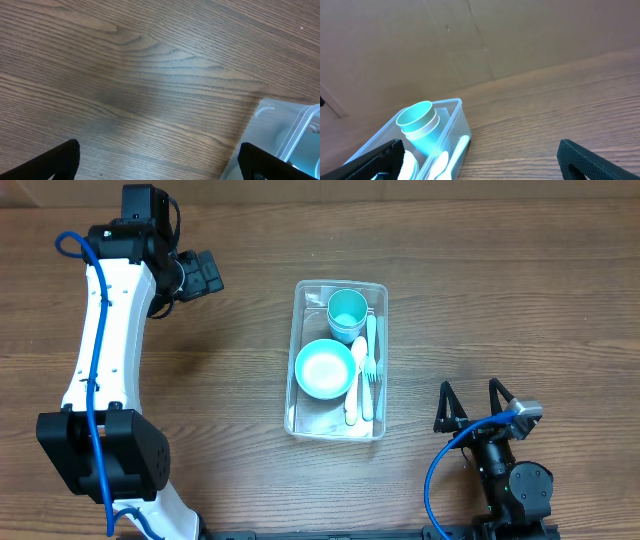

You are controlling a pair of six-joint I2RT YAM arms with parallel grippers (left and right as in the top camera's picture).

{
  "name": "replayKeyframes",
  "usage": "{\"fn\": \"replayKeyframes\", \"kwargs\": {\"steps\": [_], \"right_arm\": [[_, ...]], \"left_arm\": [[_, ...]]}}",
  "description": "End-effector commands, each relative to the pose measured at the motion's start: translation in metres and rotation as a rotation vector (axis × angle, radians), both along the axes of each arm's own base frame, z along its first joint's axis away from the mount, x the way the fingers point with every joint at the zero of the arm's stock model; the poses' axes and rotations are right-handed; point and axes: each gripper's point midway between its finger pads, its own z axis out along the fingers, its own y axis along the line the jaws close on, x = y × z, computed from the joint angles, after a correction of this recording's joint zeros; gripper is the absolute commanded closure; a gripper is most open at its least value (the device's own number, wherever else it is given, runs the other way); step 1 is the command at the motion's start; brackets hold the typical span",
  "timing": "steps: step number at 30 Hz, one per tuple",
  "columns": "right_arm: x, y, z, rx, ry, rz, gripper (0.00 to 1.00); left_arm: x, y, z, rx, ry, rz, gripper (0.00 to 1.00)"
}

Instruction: Pack container

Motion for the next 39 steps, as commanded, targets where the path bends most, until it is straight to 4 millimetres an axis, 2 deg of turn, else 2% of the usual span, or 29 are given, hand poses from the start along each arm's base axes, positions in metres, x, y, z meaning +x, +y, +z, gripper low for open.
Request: {"fn": "replayKeyframes", "kwargs": {"steps": [1,13,17,20,24,28,29,31,35,39], "right_arm": [[0.0,-0.002,-0.001,-0.003,-0.005,-0.011,0.0],[0.0,-0.002,-0.001,-0.003,-0.005,-0.011,0.0],[0.0,-0.002,-0.001,-0.003,-0.005,-0.011,0.0],[0.0,-0.002,-0.001,-0.003,-0.005,-0.011,0.0],[0.0,-0.002,-0.001,-0.003,-0.005,-0.011,0.0],[0.0,-0.002,-0.001,-0.003,-0.005,-0.012,0.0],[0.0,-0.002,-0.001,-0.003,-0.005,-0.011,0.0],[0.0,-0.002,-0.001,-0.003,-0.005,-0.011,0.0],[0.0,-0.002,-0.001,-0.003,-0.005,-0.011,0.0],[0.0,-0.002,-0.001,-0.003,-0.005,-0.011,0.0]], "left_arm": [[0.001,0.002,0.021,0.014,-0.054,-0.017,0.0],[0.0,0.002,0.025,0.014,-0.064,-0.017,0.0],[-0.009,-0.001,0.061,0.016,-0.152,-0.023,0.0],[-0.031,-0.007,0.115,0.018,-0.29,-0.035,0.0],[-0.074,-0.009,0.187,0.019,-0.49,-0.041,0.0],[-0.145,-0.009,0.26,0.023,-0.733,-0.038,0.0],[-0.155,-0.009,0.268,0.023,-0.765,-0.038,0.0],[-0.194,-0.008,0.295,0.025,-0.878,-0.036,0.0],[-0.27,-0.005,0.32,0.039,-1.04,-0.021,0.0],[-0.325,-0.005,0.31,0.039,-1.129,-0.019,0.0]]}}
